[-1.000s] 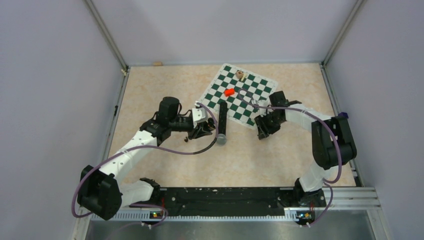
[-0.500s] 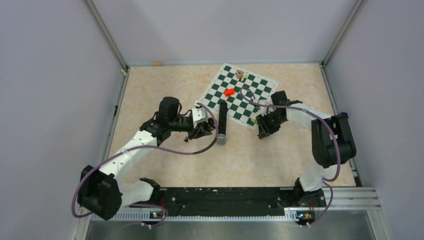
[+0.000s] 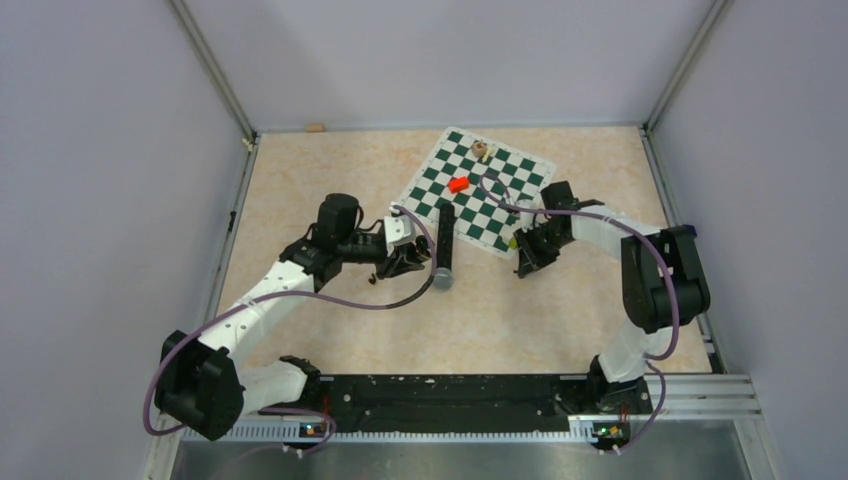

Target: Insert the wireless bluetooth earbuds into the charging case

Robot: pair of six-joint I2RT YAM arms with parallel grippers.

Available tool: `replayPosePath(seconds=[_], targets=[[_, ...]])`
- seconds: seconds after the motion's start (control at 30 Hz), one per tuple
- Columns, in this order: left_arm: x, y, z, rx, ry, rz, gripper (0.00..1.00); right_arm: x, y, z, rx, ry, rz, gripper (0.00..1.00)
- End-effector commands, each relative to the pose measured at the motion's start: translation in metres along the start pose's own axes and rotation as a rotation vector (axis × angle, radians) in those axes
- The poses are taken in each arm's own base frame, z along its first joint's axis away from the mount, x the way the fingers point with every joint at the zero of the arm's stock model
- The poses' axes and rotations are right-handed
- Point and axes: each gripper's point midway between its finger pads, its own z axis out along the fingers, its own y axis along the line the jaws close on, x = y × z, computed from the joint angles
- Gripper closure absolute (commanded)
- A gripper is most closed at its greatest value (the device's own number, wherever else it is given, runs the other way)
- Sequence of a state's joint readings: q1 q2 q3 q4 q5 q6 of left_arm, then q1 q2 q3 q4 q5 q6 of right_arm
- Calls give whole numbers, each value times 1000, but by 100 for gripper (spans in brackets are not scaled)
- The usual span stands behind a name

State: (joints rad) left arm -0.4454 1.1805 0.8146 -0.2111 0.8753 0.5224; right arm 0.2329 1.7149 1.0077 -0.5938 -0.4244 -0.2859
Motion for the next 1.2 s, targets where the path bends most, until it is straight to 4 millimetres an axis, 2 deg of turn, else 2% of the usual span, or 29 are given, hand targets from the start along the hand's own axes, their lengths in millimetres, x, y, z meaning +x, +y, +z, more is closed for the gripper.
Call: replayPosePath(seconds=[0.0, 0.13, 0.27, 0.47, 0.67, 0.73, 0.93, 1.17], targets=[[-15, 0, -3, 2, -45, 38, 100, -4, -7, -8, 53, -1, -27, 93], [-14, 0, -1, 10, -50, 24, 100, -34, 4, -42, 89, -132, -124, 93], [-10, -2, 6, 39, -57, -22, 100, -69, 24, -92, 175, -295, -279, 93], [-12, -21, 10, 159, -109, -59, 100, -110, 70, -146, 322, -465, -550, 92], [-13, -33, 8, 200, -138, -30, 100, -140, 123, -177, 302, -609, -685, 93], [-12, -36, 7, 211, -146, -24, 100, -145, 143, -182, 297, -640, -748, 93], [-7, -36, 10, 222, -140, -46, 100, -145, 194, -170, 212, -660, -846, 93], [-9, -32, 10, 220, -139, -76, 100, -138, 225, -147, 144, -657, -906, 93]])
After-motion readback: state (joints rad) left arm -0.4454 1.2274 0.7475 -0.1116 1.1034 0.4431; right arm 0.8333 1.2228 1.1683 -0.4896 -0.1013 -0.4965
